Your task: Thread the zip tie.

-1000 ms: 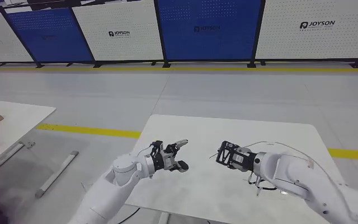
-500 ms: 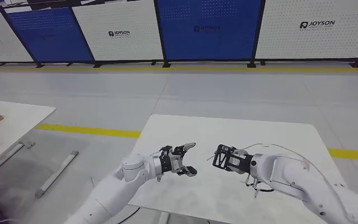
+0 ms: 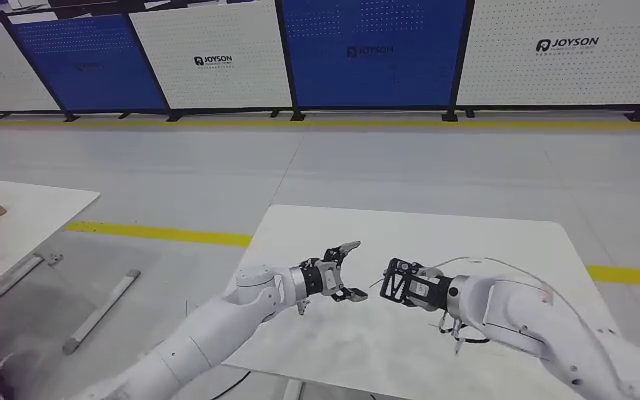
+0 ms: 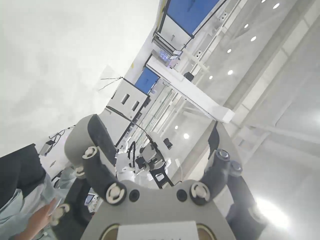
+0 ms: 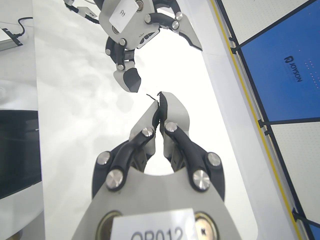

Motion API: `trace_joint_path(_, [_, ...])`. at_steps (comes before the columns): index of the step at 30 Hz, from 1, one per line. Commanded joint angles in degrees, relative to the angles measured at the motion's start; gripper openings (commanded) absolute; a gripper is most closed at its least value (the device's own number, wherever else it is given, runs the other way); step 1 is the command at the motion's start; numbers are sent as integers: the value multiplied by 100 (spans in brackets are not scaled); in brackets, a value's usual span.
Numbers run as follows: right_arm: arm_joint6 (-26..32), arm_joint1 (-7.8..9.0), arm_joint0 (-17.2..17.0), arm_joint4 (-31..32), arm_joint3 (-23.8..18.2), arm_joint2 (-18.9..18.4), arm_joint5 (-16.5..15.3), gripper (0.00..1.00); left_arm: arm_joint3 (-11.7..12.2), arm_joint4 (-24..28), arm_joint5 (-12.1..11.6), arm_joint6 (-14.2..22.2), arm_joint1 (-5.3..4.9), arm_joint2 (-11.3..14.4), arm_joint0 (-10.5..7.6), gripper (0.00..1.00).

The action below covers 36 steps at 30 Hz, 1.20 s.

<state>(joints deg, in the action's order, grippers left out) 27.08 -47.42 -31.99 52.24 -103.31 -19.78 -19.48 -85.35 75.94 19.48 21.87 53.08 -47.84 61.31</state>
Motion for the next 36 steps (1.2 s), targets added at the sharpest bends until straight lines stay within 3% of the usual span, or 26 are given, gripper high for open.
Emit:
trace_joint_path(1, [0, 0, 0, 0, 0, 0, 0, 0, 0, 1, 0, 0, 0, 0, 0, 100])
trace_joint_path(7, [0, 0, 0, 0, 0, 0, 0, 0, -50, -87, 0, 36, 19, 197, 21, 100])
trace_joint_path(8, [0, 0, 0, 0, 0, 0, 0, 0, -45, -65, 0, 54, 18, 229, 4, 92])
trace_joint_path(9, [0, 0, 0, 0, 0, 0, 0, 0, -41, -45, 0, 63, 16, 260, -18, 77])
trace_joint_path(11, [0, 0, 0, 0, 0, 0, 0, 0, -34, 25, 0, 61, 9, 317, -65, 70])
trace_joint_path(13, [0, 0, 0, 0, 0, 0, 0, 0, -15, 116, 0, 63, 2, 363, -110, 49])
trace_joint_path(23, [0, 0, 0, 0, 0, 0, 0, 0, 115, 331, 0, -1, -22, 641, -350, 35])
trace_joint_path(31, [0, 0, 0, 0, 0, 0, 0, 0, 159, 452, 0, 48, -60, 870, -485, 39])
trace_joint_path(34, [0, 0, 0, 0, 0, 0, 0, 0, 162, 530, 0, 59, -71, 933, -528, 27])
trace_joint_path(36, [0, 0, 0, 0, 0, 0, 0, 0, 178, 635, 0, 73, -77, 1002, -571, 24])
